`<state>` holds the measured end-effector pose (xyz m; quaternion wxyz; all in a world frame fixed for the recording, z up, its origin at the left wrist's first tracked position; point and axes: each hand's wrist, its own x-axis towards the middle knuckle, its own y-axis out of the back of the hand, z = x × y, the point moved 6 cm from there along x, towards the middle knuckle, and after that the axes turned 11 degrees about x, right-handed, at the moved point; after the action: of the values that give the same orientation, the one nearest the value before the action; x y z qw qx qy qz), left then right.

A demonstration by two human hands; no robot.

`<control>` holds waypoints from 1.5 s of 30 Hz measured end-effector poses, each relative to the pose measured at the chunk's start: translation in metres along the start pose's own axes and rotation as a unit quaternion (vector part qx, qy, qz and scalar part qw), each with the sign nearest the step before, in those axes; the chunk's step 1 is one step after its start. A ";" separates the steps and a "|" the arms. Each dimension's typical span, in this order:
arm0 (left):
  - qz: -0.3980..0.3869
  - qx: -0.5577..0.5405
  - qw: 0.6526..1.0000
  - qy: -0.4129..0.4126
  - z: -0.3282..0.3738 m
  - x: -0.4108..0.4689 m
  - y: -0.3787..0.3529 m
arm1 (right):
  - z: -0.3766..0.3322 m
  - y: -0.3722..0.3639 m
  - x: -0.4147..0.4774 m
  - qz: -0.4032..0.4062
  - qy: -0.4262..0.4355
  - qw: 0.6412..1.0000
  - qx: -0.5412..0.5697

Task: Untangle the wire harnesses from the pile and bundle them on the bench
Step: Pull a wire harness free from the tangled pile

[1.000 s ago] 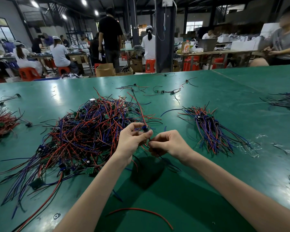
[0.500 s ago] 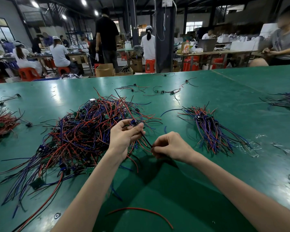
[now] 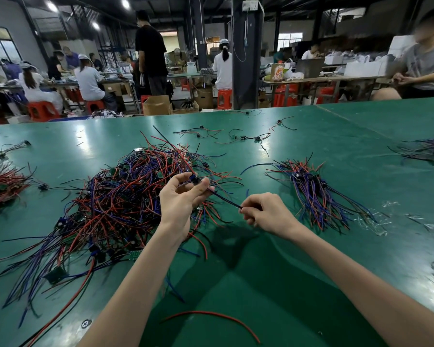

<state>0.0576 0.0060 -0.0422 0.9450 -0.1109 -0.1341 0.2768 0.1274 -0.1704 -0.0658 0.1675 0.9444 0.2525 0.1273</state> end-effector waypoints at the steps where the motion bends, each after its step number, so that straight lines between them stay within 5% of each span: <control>1: 0.006 0.004 1.000 -0.003 0.000 0.001 0.001 | 0.002 0.001 0.000 0.004 -0.003 1.000 -0.016; 6: 0.037 0.009 0.999 -0.008 0.002 0.003 0.008 | -0.003 -0.001 -0.002 -0.008 0.014 0.998 -0.058; 16: 0.083 0.026 0.996 -0.037 0.005 0.007 0.020 | -0.036 -0.013 -0.020 -0.155 0.078 0.965 0.195; 23: 0.076 0.039 0.996 -0.039 0.002 0.006 0.017 | -0.045 -0.013 -0.025 -0.155 0.100 0.949 0.255; 29: 0.106 0.011 0.994 -0.030 0.005 0.007 0.024 | -0.032 -0.018 -0.023 -0.194 0.018 0.962 0.191; 34: 0.087 -0.013 0.996 -0.023 0.008 0.004 0.017 | -0.010 -0.012 -0.014 -0.152 -0.084 0.971 0.167; 40: 0.053 -0.057 0.996 0.047 0.002 0.002 0.011 | -0.005 -0.013 -0.012 -0.087 -0.059 0.992 0.068; 45: 0.082 -0.053 0.995 0.035 0.003 0.007 0.021 | -0.021 -0.018 -0.021 -0.173 0.003 0.980 0.095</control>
<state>0.0519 0.0272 -0.0442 0.9161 -0.1810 -0.1062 0.3415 0.0949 -0.1613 -0.0568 0.0958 0.8979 0.4232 0.0749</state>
